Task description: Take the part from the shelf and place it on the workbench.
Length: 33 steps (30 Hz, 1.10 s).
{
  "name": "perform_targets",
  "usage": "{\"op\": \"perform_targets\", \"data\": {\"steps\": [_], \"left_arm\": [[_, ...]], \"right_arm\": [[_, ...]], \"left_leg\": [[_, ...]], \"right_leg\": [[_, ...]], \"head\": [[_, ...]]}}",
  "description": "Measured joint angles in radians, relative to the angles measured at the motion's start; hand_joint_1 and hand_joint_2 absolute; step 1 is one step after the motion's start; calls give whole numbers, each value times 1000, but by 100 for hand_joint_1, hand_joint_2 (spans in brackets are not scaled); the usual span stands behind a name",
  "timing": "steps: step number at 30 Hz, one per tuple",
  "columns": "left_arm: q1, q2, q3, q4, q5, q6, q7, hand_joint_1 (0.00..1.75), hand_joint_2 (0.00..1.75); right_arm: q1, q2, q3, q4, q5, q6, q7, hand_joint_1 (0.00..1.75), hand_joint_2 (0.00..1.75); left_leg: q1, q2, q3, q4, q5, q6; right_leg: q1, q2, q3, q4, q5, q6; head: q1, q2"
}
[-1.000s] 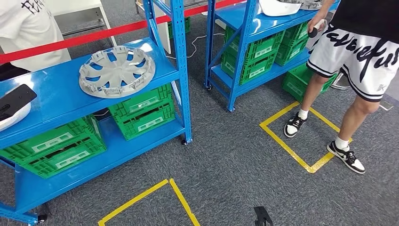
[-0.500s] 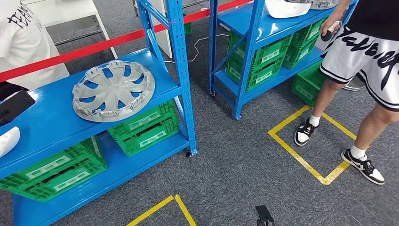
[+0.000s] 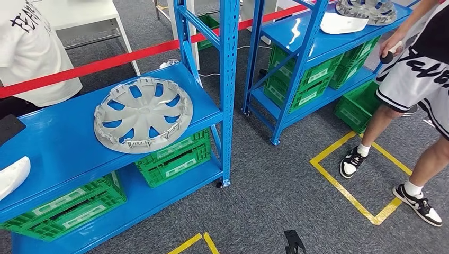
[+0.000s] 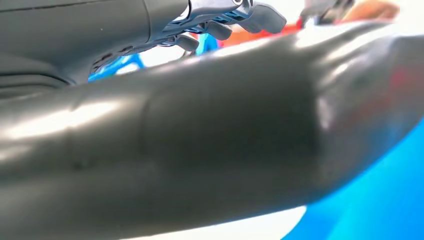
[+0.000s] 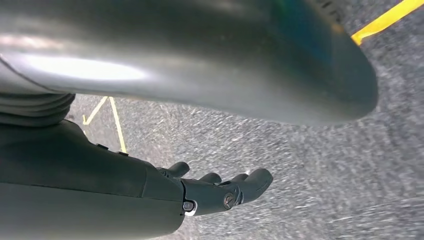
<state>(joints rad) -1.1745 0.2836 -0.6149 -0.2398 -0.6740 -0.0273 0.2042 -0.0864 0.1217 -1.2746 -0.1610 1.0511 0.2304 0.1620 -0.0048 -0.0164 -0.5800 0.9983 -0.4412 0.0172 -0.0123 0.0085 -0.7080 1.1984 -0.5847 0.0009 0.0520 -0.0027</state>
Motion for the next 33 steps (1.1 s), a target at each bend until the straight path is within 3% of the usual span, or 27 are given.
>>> {"op": "perform_targets", "data": {"steps": [2, 3, 4, 5, 8, 15, 22, 33], "left_arm": [[10, 13, 27, 3, 32, -25, 12, 0, 0], [16, 21, 42, 5, 50, -32, 10, 0, 0], [22, 29, 58, 5, 69, -39, 6, 0, 0], [28, 36, 74, 6, 89, -47, -2, 0, 44], [44, 58, 129, 5, 157, -77, -38, 0, 175], [64, 94, 243, -3, 209, -105, -118, 0, 175], [76, 105, 255, -9, 180, -148, -143, 0, 175], [90, 118, 248, -9, 80, -305, -149, 0, 175]], "right_arm": [[1, 0, 0, 0, 2, 0, 2, 0, 0], [1, -1, 0, 0, 2, 0, 3, 0, 0], [2, -1, 0, 0, 1, 1, 4, 0, 0], [2, 0, 0, 0, 0, 1, 6, 0, 0], [0, 0, 0, 0, -2, 3, 6, 0, 0], [-1, 0, 0, 0, -2, 3, 5, 0, 0], [-1, 0, 0, 0, 5, 3, 0, 0, 0], [-2, 0, 0, 0, 14, 2, 11, 0, 0]], "left_leg": [[-3, -1, 13, 9, -22, -8], [-5, -1, 16, 13, -32, -14], [-7, -3, 17, 16, -37, -20], [-8, -3, 18, 16, -39, -22], [-10, 3, 26, 9, -42, -10], [-10, 10, 39, -10, -50, -17], [-9, 10, 39, -11, -49, -32], [-10, 10, 40, -6, -49, -32]], "right_leg": [[5, 0, 17, -120, 119, -12], [7, 0, 23, -153, 157, -17], [8, 0, 25, -167, 172, -20], [8, 0, 29, -167, 172, -21], [9, 2, 37, -171, 180, -25], [11, 7, 39, -169, 170, -39], [11, 6, 40, -169, 170, -39], [7, 5, 43, -170, 172, -35]], "head": [[0, 0], [0, 0], [0, 0], [0, 0], [-1, 0], [-1, 0], [-1, 0], [-1, 0]]}}
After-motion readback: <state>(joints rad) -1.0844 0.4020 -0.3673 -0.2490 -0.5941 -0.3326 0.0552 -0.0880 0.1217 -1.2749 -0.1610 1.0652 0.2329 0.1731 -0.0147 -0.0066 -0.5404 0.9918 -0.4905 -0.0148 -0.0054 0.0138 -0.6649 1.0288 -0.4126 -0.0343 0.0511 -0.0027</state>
